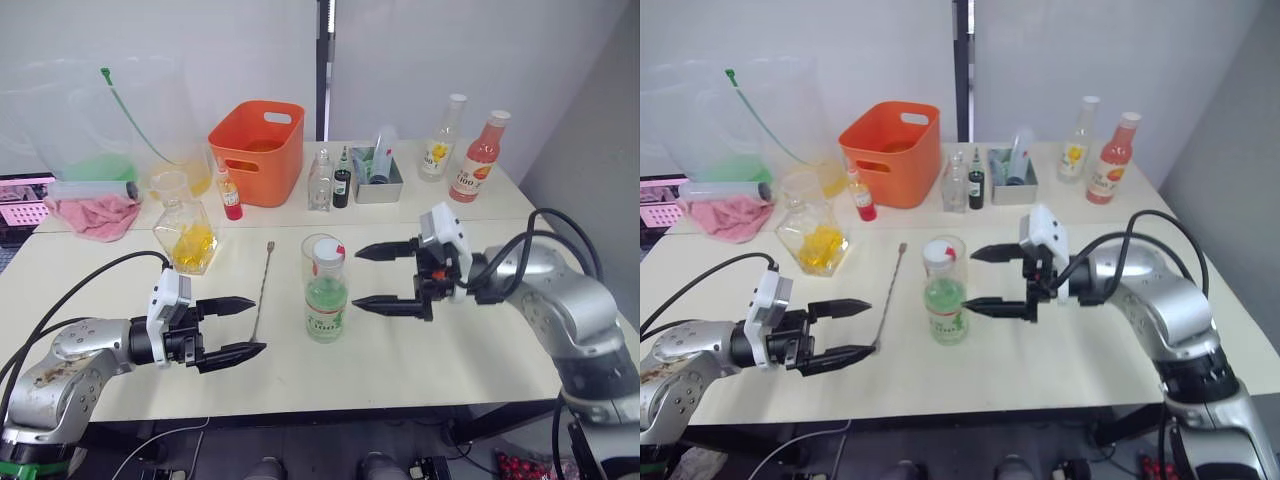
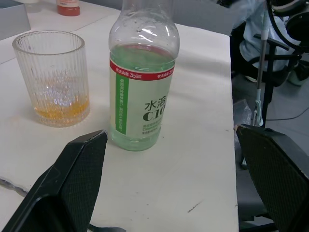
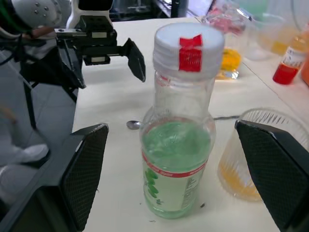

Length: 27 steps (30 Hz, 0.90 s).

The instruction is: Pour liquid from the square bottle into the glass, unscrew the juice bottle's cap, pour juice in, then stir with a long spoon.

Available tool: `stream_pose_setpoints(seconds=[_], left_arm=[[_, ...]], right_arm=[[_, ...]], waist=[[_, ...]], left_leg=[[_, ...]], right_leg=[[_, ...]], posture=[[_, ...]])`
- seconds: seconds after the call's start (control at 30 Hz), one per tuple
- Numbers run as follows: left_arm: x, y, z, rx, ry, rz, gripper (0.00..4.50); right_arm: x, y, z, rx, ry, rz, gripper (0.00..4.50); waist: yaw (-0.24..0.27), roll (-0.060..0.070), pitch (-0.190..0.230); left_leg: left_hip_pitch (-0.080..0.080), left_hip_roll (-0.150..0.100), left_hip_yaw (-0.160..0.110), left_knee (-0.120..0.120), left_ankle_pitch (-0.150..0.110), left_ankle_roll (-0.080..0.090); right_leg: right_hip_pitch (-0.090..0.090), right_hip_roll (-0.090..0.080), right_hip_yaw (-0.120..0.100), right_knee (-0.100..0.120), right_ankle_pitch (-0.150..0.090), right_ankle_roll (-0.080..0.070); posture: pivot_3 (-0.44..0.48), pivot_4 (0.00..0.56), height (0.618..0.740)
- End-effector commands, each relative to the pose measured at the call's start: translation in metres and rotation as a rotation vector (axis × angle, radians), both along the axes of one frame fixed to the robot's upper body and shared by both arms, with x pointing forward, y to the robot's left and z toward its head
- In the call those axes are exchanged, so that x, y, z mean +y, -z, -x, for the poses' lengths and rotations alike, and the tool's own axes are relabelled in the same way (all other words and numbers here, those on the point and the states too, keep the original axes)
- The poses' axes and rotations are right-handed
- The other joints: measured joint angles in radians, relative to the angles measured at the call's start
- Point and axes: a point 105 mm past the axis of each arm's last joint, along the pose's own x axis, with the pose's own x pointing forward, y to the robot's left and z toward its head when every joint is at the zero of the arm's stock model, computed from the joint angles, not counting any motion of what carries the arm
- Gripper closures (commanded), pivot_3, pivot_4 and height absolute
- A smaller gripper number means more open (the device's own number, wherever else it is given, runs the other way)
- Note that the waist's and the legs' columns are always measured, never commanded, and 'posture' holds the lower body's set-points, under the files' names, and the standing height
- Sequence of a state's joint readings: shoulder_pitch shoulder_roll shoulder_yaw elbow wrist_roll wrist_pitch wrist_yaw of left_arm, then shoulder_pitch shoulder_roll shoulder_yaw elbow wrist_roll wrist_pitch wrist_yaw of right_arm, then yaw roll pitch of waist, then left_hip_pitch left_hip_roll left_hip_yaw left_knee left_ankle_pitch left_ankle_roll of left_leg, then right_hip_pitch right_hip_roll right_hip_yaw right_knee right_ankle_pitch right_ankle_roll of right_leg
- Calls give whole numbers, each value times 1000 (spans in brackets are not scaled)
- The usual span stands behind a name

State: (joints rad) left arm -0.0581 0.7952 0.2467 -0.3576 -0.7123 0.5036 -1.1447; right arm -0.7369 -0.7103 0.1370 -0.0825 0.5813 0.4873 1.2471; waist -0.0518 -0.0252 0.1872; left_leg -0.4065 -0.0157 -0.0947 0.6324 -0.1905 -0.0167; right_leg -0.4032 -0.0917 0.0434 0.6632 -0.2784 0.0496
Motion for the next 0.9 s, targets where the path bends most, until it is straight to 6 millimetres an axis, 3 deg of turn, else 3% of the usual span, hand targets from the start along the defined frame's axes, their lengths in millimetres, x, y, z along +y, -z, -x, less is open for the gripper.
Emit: stream_pose_setpoints(seconds=[0.03,0.47,0.5,0.73,0.8,0.9], left_arm=[[1,-15,6,-64,-29,-1,0],[12,-14,24,-41,-126,-2,0],[12,-13,25,-37,-126,-6,0],[10,-10,28,-16,-105,-7,0],[10,-10,28,-14,-97,-7,0],[11,-10,25,-13,-85,-6,0]], right_arm=[[5,-2,-8,-26,-100,17,38],[36,-1,-23,20,-323,8,38],[36,0,-23,27,-333,4,544],[36,1,-25,22,-338,2,2870],[35,1,-24,24,-339,3,3305],[32,-3,-20,33,-346,-4,3350]], waist=[[4,0,0],[10,0,0],[9,0,0],[9,0,0],[9,0,0],[9,0,0]], left_leg=[[0,0,0,0,0,0],[0,-1,-1,0,0,0],[0,-1,-1,0,0,-1],[0,-1,-1,0,0,-1],[0,-1,-1,0,0,-1],[0,-1,-1,0,0,-1]], right_leg=[[0,0,0,0,0,0],[-1,-1,0,1,1,-1],[-1,-1,0,1,1,-1],[-1,-1,0,1,1,-1],[-1,-1,0,1,1,-1],[-1,-1,0,1,1,-1]], posture=[[0,150,740],[0,150,740],[0,150,740],[0,150,740],[0,150,740],[0,150,740]])
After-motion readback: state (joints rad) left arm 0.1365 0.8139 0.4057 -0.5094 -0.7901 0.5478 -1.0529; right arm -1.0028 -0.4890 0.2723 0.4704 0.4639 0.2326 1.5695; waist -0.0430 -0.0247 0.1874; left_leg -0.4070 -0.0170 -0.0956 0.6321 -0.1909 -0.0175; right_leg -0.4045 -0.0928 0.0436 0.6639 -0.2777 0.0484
